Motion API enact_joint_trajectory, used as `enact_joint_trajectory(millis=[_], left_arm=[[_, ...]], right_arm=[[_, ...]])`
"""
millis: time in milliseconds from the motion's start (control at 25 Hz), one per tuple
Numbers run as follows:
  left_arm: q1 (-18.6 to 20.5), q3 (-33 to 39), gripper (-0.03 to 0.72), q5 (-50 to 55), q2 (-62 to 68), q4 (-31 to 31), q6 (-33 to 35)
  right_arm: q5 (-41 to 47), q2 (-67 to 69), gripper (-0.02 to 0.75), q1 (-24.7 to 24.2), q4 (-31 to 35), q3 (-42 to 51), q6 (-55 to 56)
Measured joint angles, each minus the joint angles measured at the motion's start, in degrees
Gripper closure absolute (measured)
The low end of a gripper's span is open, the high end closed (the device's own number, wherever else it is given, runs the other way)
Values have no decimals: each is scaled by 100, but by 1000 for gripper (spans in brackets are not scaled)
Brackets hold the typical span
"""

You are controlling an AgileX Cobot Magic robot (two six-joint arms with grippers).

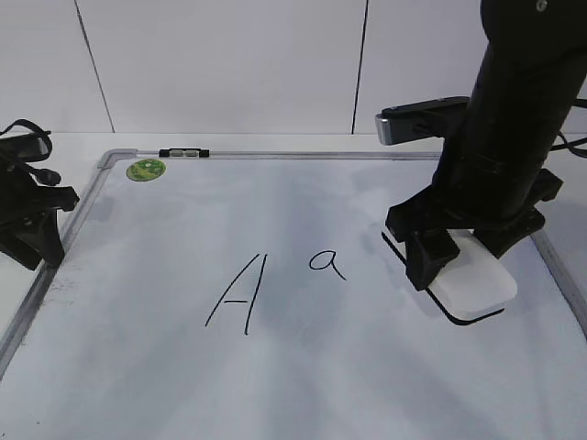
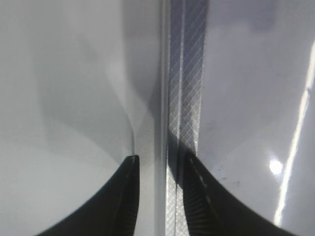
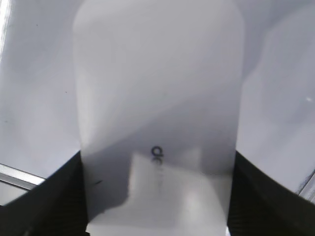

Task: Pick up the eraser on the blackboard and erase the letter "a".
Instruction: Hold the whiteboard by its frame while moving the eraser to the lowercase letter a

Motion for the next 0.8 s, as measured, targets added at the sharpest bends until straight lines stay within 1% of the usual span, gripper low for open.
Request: enact_joint_trajectory(millis=[80, 120, 240, 280, 320, 800], left_arm=[[0, 0, 477, 7, 0, -10, 0], [0, 0, 503, 7, 0, -14, 0], [0, -9, 625, 22, 0, -56, 0], [0, -9, 657, 22, 0, -45, 0], [0, -9, 667, 22, 0, -56, 0], [0, -9, 672, 35, 0, -77, 0]], right_arm=[[0, 0, 176, 0, 0, 0, 0], [0, 0, 176, 0, -7, 0, 0], [0, 0, 176, 0, -14, 0, 0], [0, 0, 176, 0, -14, 0, 0], [0, 0, 176, 0, -14, 0, 0], [-126, 41, 176, 0, -28, -26, 0]])
